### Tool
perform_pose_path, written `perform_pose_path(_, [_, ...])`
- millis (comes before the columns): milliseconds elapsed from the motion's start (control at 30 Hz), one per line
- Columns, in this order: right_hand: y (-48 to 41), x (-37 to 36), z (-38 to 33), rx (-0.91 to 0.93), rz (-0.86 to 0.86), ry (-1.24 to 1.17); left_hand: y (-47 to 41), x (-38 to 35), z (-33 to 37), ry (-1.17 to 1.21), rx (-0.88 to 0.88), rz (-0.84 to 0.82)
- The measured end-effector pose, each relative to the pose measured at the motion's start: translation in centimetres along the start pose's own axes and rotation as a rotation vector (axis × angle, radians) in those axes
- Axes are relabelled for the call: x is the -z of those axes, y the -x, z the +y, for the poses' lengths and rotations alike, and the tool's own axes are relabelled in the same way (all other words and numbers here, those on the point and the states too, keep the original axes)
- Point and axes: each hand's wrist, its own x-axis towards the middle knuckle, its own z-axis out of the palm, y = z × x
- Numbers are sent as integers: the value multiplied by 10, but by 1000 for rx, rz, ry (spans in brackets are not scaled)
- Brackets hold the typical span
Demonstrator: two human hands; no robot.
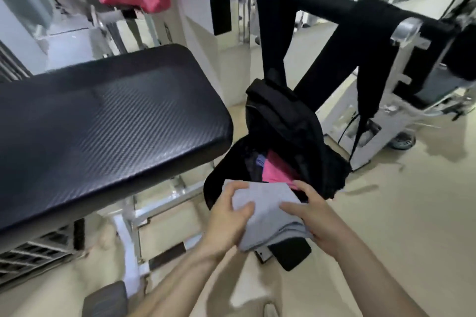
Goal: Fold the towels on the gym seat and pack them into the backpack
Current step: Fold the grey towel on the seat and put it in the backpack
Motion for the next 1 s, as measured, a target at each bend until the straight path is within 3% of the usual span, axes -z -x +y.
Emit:
perform_pose_path(100, [-35, -4, 12, -9, -28, 165, -32, -2, -44, -118, 129, 84])
perform_pose_path(200, [-63, -8, 16, -105, 23, 11, -67, 5, -93, -426, 279, 294])
perform_pose_path(267, [-81, -11, 18, -168, 50, -157, -82, 13, -121, -530, 390, 348])
perform_pose_path(367, [-104, -18, 25, -225, 43, -368, -88, 12, -127, -267, 441, 340])
perform_pose_path(433, [-116, -27, 28, -251, 8, -466, -85, 9, -112, -220, 406, 338])
perform_pose_path(567, [-146, -42, 25, -125, -36, -489, -65, -2, -74, -135, 299, 325])
perform_pose_path(633, [-161, -45, 23, -55, 84, -305, -49, -9, -55, -110, 247, 338])
perform_pose_path(700, [-174, -42, 29, -31, 239, 205, -34, -14, -45, -77, 224, 365])
perform_pose_path(800, [-183, -32, 43, -202, 90, 936, -19, -9, -40, -47, 242, 371])
perform_pose_path(900, [-179, -27, 44, -263, -56, 1128, -16, 2, -43, -199, 242, 355])
perform_pose_path(1000, [-169, -35, 43, -197, -115, 1225, -18, 11, -48, -362, 242, 292])
